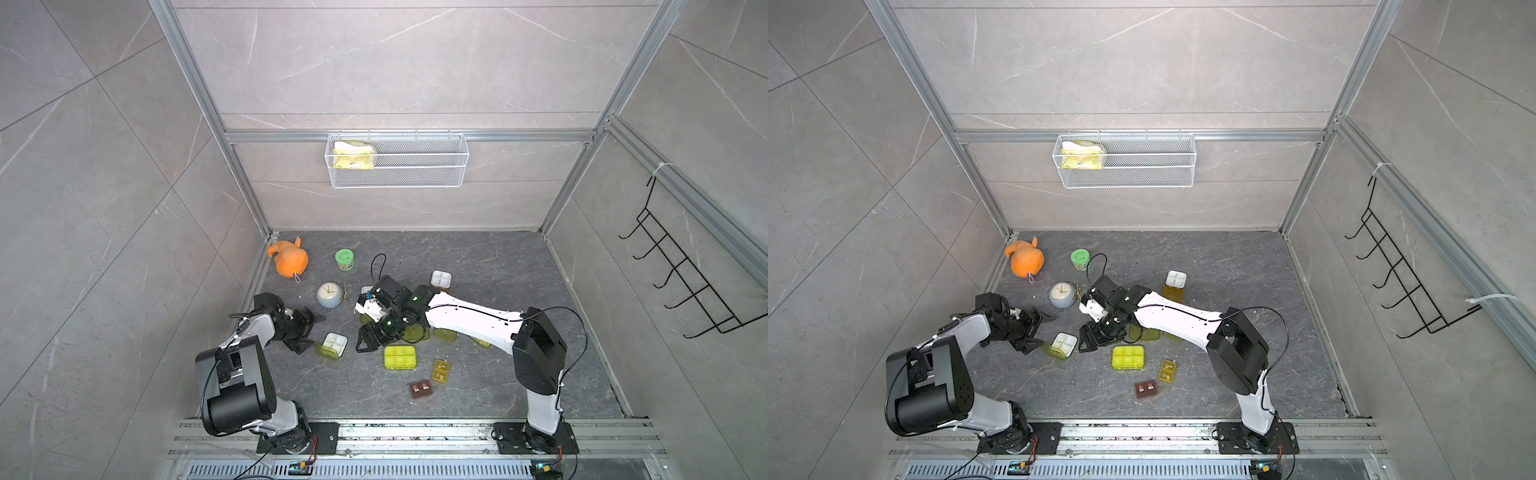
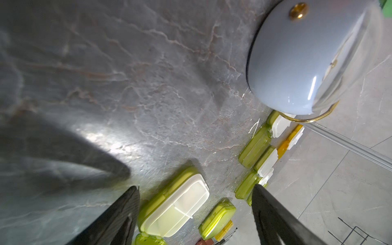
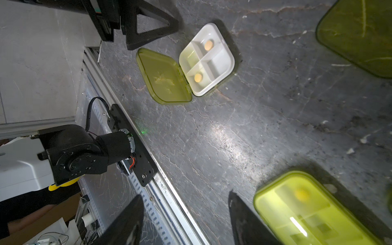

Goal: Close pillboxes
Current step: Move the pillbox to the center of the board.

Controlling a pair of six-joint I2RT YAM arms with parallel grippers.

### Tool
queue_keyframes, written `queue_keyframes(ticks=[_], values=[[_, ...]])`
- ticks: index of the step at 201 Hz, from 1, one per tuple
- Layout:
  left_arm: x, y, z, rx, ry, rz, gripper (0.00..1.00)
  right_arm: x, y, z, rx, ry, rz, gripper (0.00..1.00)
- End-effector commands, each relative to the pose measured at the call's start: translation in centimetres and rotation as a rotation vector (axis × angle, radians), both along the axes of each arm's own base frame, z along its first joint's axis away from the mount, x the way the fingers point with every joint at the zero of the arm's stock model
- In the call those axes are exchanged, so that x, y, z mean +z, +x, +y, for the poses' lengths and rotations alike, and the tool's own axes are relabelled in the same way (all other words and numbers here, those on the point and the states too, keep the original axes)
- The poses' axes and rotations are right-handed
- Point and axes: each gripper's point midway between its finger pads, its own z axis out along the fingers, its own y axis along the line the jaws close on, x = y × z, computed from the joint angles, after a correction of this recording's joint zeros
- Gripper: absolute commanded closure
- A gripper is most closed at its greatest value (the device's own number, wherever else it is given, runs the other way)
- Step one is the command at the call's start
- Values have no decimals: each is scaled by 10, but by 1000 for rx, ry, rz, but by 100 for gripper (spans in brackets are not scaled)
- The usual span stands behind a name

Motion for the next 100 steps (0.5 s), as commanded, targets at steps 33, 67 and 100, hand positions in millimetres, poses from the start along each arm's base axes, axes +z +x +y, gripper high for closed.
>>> queue_keyframes(ticks=[33,67,100], values=[[-18,-12,-36,-67,-30,34,15,6,-3,-5,-32,14,-7,34],[-22,-23,-42,-57,-37,51,15,5,-1,-9,-50,11,-14,34],[-19,-29,-56,-77,-28,61,15,-1,-2,-18,-70,-3,-13,34]])
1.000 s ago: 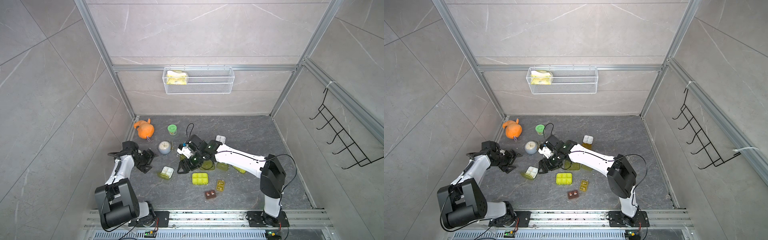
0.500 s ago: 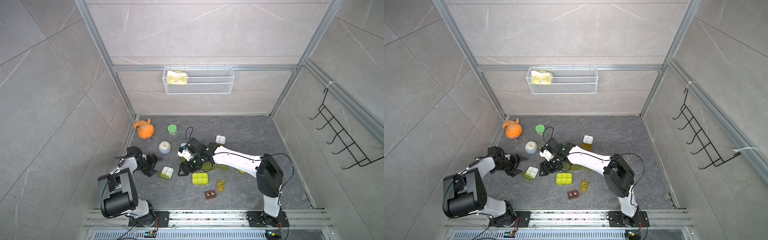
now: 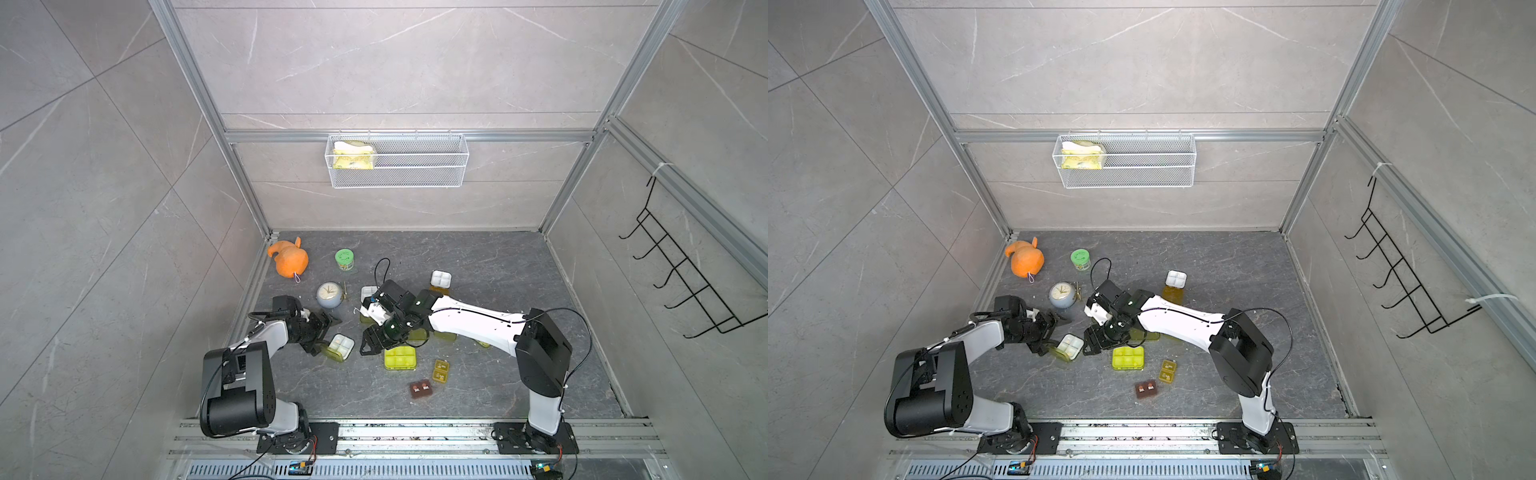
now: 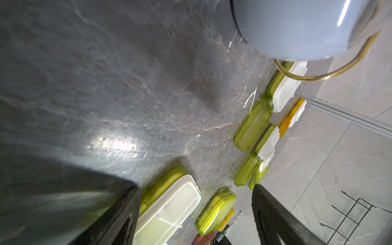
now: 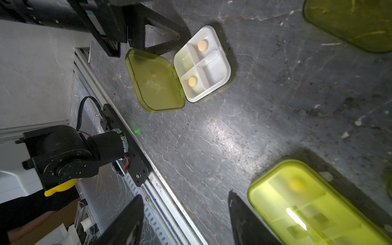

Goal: Close pillboxes
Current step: Move the pillbox to the center of the board, then close the lid on the pillbox.

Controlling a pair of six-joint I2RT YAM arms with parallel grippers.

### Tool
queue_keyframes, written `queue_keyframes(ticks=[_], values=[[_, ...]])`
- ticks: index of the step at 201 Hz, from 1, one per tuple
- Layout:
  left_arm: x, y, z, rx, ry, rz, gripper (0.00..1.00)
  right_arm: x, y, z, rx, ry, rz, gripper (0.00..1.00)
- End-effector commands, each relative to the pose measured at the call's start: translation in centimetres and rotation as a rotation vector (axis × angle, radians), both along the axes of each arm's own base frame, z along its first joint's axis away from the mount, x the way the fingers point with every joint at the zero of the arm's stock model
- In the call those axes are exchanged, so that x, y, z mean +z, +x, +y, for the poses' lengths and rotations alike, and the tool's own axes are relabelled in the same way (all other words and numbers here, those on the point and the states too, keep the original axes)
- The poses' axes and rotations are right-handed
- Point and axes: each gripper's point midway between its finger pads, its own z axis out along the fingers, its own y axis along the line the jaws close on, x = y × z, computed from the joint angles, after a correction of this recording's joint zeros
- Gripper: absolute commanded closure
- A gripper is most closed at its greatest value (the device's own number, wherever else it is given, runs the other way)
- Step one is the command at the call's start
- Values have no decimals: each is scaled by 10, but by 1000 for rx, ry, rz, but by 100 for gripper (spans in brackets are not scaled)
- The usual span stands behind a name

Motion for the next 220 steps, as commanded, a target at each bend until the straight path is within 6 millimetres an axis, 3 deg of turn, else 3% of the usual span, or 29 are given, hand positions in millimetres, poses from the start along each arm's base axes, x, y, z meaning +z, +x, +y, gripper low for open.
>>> queue_keyframes(ticks=[1,78,115,123,126,158,220], values=[[-12,-19,-8,5,28,82,15,10,2,-7,-33,15,-21,34],[-22,-48,-49,-19,55,128,14,7,-13,-21,-21,14,-20,34],[-16,-49,-47,-38,75,115,13,7,-33,-20,51,-2,-53,32],[-14,-48,-47,-45,79,112,13,7,-36,-18,57,-2,-59,5],[-13,-47,-47,-47,81,110,13,7,-37,-17,59,-4,-61,1],[-5,-42,-41,-61,106,94,11,6,-43,-6,99,-29,-109,0],[14,-36,-7,-8,103,70,8,-8,-43,18,183,-91,-154,0]])
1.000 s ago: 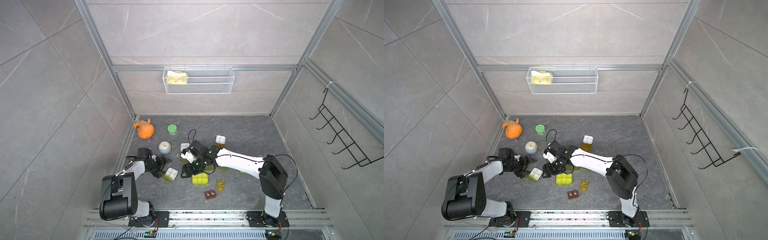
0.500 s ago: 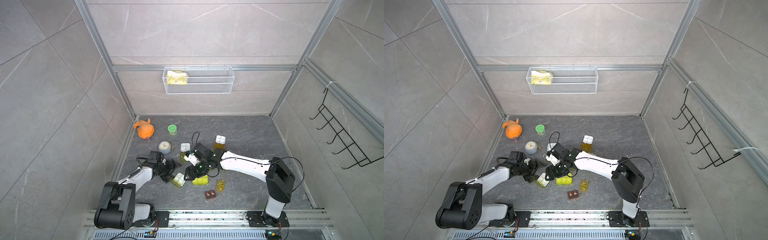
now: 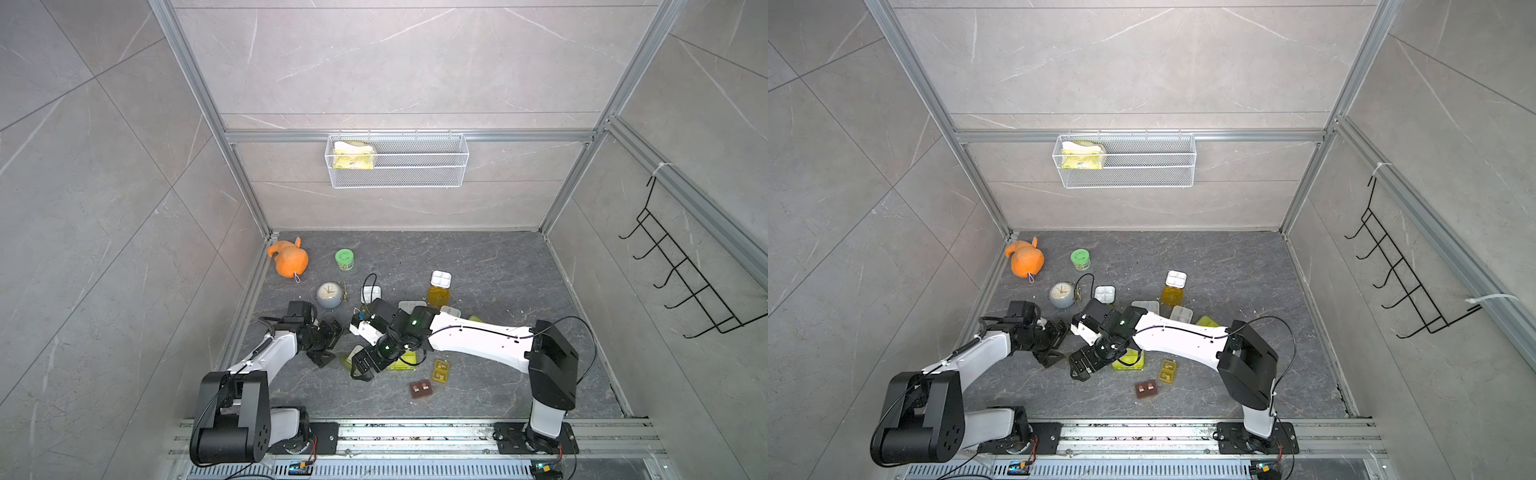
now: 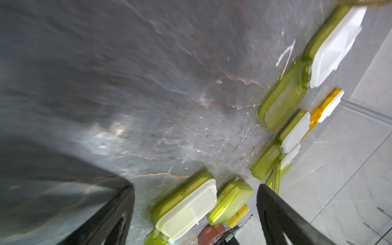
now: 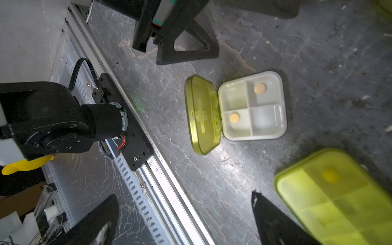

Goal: Close pillboxes
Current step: Close the lid on the pillbox.

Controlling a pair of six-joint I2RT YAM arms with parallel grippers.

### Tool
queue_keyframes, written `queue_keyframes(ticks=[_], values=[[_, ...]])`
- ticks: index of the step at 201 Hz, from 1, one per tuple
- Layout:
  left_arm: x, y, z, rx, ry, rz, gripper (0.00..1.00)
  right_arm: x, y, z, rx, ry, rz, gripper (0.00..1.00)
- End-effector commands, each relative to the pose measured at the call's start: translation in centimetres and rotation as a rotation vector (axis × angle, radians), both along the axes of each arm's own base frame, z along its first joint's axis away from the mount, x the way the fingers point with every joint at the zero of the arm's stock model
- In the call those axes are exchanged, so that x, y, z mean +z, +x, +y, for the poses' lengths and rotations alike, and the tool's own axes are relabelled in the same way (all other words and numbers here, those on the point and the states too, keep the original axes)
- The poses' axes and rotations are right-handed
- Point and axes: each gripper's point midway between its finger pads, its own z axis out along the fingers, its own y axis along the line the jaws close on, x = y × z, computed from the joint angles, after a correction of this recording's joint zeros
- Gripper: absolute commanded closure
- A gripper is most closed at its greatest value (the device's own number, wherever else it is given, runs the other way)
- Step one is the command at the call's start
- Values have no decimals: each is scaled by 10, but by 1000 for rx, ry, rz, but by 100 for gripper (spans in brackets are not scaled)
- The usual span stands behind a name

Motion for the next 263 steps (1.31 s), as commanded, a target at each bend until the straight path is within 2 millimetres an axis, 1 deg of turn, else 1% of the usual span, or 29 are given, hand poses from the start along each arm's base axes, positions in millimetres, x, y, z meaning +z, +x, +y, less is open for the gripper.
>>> queue_keyframes(ticks=[1,20,36,62,86,127,154,183,194,207,229,234,263], values=[[14,-1,10,-30,19,-14,8,-15,4,3,34,-58,-19,0],[17,0,13,-34,20,-21,7,-22,3,11,68,-81,-13,0],[17,-2,14,-30,14,-20,7,-27,5,14,89,-106,-26,0],[15,-5,14,-27,3,-16,7,-35,10,14,101,-147,-45,0],[13,-6,14,-29,-4,-10,7,-47,12,15,122,-186,-39,0],[14,-4,14,-36,-8,-13,7,-56,20,17,141,-226,-60,0],[14,-4,13,-43,-10,-7,7,-61,21,18,141,-226,-46,4],[14,-3,13,-49,-12,-6,7,-61,22,21,134,-199,-24,12],[15,-3,13,-51,-11,-6,7,-61,24,21,128,-197,-22,13],[14,-3,13,-53,-10,-4,7,-61,28,18,122,-204,-33,12],[14,-4,13,-57,-8,1,7,-62,34,14,122,-229,-68,4],[14,-4,13,-57,-9,1,7,-63,35,13,126,-233,-73,0],[13,-5,13,-60,-7,6,6,-69,40,11,133,-255,-81,0]])
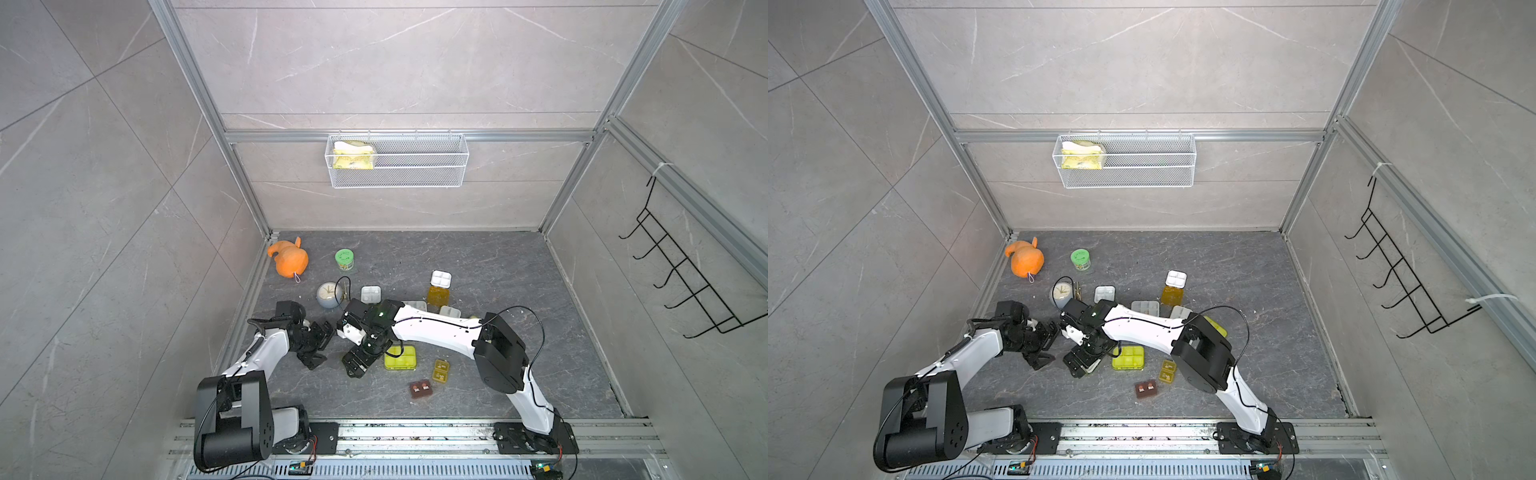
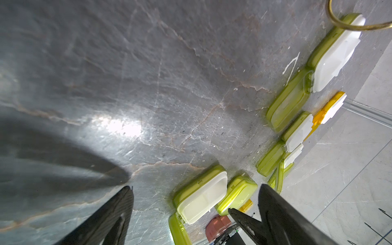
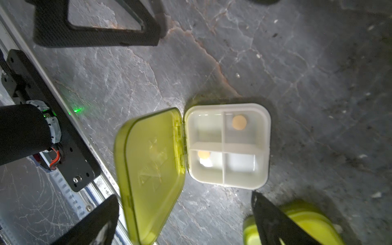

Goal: Close pillboxes
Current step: Close the lid on the pillbox.

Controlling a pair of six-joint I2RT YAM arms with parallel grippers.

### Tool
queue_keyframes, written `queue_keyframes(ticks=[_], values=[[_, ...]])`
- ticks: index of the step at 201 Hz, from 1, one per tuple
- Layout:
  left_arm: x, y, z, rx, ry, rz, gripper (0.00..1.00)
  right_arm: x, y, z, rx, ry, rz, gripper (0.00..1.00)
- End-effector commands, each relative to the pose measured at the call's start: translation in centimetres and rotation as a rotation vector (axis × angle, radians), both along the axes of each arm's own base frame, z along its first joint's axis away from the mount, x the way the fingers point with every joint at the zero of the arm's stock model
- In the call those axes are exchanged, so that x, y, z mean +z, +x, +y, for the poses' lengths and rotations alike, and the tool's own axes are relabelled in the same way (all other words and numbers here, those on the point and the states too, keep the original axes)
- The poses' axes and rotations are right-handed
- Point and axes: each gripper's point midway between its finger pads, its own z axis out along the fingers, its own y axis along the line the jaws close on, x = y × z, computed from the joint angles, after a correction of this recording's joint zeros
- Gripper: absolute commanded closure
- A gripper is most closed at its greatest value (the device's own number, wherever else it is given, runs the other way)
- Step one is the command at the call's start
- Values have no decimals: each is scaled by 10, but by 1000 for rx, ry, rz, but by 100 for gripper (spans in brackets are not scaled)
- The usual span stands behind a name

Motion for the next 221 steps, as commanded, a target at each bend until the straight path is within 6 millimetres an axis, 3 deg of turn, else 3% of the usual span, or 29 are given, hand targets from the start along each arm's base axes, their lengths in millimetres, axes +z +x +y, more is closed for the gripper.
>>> queue_keyframes(ticks=[1,84,128,166,221], values=[[8,2,-4,-36,-18,-9,6,-11,9,-2,10,-38,-21,0],[6,-1,-2,-38,-5,8,6,-32,18,-7,-4,-45,28,2],[6,-1,-2,-36,-4,10,6,-37,16,-10,-9,-38,54,12],[5,-3,-1,-33,0,10,6,-40,19,-15,-19,-29,79,27],[4,-4,-1,-33,2,16,6,-44,28,-23,-54,-14,102,37]])
